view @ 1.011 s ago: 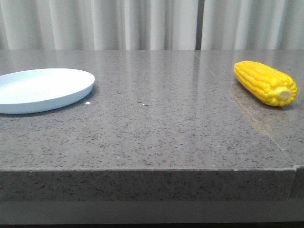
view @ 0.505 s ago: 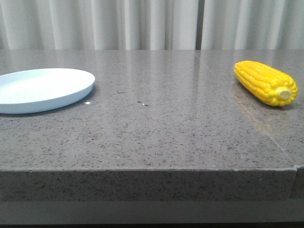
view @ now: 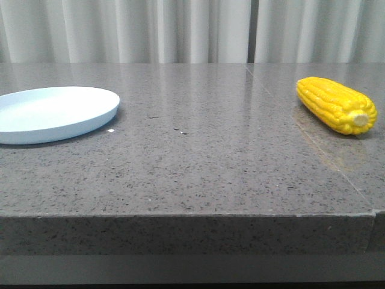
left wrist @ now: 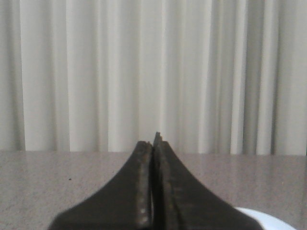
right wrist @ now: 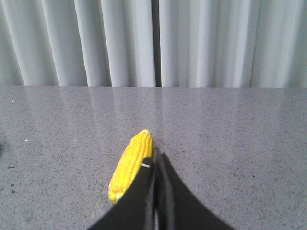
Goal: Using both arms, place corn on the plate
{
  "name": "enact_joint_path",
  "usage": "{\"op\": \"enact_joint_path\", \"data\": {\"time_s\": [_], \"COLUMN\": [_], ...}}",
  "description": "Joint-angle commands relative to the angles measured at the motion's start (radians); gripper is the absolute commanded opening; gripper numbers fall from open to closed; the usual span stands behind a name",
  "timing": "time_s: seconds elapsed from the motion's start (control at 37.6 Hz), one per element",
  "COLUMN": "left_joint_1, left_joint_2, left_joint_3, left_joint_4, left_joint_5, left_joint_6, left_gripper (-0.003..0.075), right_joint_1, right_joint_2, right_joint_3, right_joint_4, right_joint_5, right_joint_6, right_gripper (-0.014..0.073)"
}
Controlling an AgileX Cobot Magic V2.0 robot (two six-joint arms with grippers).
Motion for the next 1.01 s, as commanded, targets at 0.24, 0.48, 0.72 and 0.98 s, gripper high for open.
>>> {"op": "enact_joint_path", "data": {"time_s": [0.24, 0.48, 0.72, 0.98], "left_joint_1": [0.001, 0.001, 0.001, 0.001], "left_joint_2": [0.167, 0.167, 0.167, 0.167], "left_joint_3": [-0.111, -0.111, -0.111, -0.111], "left_joint_4": [0.022, 0.022, 0.022, 0.022], "left_joint_5": [-0.025, -0.026, -0.026, -0.026], "left_joint_6": [-0.003, -0.003, -0.003, -0.003], "left_gripper": [-0.002, 0.0155, 0.0693, 0.0604], "right_joint_1": [0.001, 0.001, 0.001, 0.001], "right_joint_2": [0.244, 0.244, 0.244, 0.244], "right_joint_3": [-0.181, -0.181, -0.181, -0.181], "right_joint_4": [0.083, 0.082, 0.081, 0.081], "right_joint_5": [-0.046, -0.043, -0.038, -0.024], "right_joint_6": [-0.004, -0.004, -0.004, -0.004], "right_gripper": [-0.0061, 0.012, 0.0633, 0.0643]}}
